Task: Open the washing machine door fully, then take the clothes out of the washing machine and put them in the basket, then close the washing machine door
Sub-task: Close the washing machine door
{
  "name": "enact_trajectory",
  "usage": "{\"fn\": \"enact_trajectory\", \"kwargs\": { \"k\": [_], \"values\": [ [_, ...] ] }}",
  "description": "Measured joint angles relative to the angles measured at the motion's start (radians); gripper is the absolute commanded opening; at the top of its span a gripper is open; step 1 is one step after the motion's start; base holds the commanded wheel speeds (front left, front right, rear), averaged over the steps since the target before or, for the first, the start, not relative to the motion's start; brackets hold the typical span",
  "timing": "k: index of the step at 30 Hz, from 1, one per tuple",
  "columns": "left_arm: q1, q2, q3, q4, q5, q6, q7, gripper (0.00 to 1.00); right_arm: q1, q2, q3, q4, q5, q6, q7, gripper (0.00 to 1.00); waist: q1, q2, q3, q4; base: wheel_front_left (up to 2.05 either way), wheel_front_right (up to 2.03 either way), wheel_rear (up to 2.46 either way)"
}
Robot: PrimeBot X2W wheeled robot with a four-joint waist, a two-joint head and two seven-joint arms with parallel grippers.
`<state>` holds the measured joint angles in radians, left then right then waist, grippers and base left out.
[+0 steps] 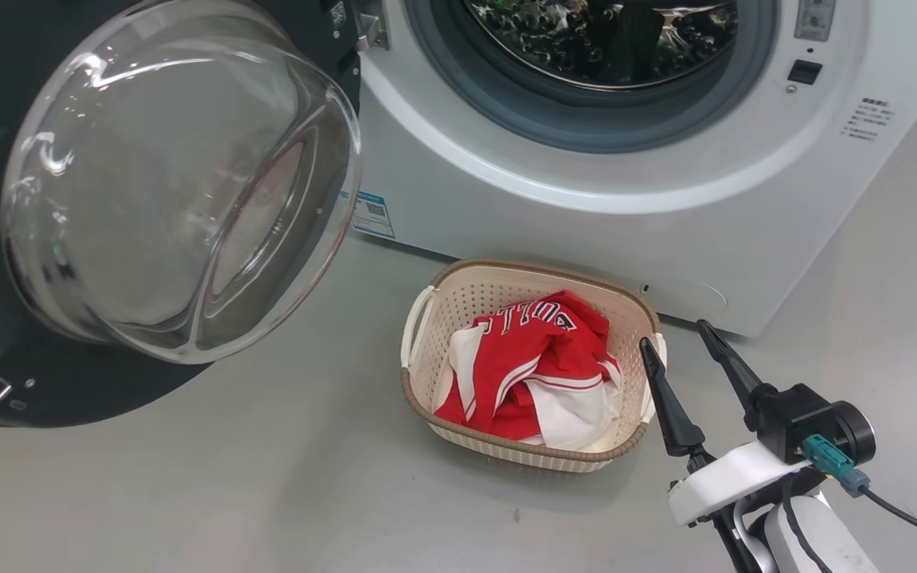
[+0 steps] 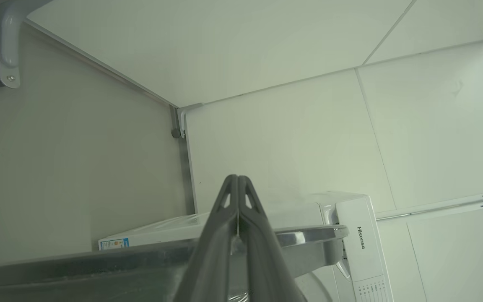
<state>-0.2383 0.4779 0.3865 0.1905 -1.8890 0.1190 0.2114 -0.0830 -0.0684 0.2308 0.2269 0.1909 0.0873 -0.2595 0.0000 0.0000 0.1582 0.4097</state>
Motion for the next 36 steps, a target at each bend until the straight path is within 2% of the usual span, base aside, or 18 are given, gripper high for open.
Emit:
{"fn": "enact_trajectory", "kwargs": {
  "k": [10,21,36],
  "values": [
    [-0.044,0.021,-0.086,0.098,0.000,0.000,0.095,0.00,-0.010,-0.019,-0.012,0.003,0.000,0.004,0.000,1.00,0.0000,0.0001,0.019,-0.044,0.00,0.00,0.00],
    [-0.079,0.049,-0.119,0.129,-0.008,-0.002,0.201,0.00,-0.010,-0.024,-0.019,0.003,0.000,0.004,0.000,1.00,0.0000,0.0000,0.019,-0.035,0.00,0.00,0.00],
    [-0.073,0.050,-0.164,0.095,-0.095,-0.073,0.411,0.00,-0.010,-0.026,-0.023,0.003,0.000,0.004,0.000,1.00,0.0000,0.0000,0.013,-0.020,0.00,0.00,0.00]
  ]
}}
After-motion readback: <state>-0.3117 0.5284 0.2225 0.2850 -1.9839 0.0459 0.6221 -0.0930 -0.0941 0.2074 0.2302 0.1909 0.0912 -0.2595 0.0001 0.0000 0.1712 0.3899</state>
